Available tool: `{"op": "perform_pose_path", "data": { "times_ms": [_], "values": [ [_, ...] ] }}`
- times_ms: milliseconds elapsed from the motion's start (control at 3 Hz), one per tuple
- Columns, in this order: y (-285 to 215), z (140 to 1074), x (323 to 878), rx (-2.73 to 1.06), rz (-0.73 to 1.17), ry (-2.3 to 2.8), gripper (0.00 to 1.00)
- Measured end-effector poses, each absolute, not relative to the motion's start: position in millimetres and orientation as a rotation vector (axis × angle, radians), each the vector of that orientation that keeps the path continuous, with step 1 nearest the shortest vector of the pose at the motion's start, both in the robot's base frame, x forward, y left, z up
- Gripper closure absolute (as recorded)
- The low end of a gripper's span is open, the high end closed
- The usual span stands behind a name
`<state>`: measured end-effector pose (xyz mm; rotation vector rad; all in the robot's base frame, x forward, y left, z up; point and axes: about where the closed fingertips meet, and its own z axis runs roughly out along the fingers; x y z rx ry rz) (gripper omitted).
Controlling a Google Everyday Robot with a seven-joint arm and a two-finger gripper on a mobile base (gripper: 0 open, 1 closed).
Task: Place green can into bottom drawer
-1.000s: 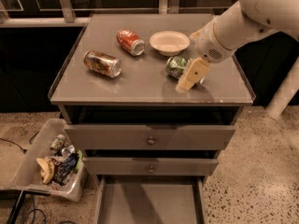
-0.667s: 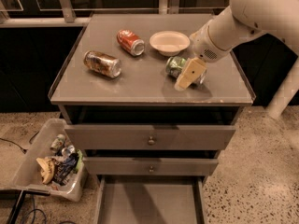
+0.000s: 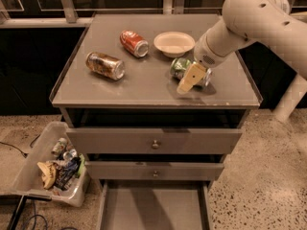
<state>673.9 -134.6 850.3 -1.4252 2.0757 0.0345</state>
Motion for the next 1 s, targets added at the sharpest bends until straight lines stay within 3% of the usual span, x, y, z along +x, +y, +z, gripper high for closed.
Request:
{"op": "perform_pose_path", "data": {
  "times_ms": [333,1000],
  "values": [
    [-134.6,849.8,674.0,-1.425,0.035,2.077,0.19],
    [-134.5,849.8,674.0,-1.425,0.035,2.077,0.65]
  ]
}}
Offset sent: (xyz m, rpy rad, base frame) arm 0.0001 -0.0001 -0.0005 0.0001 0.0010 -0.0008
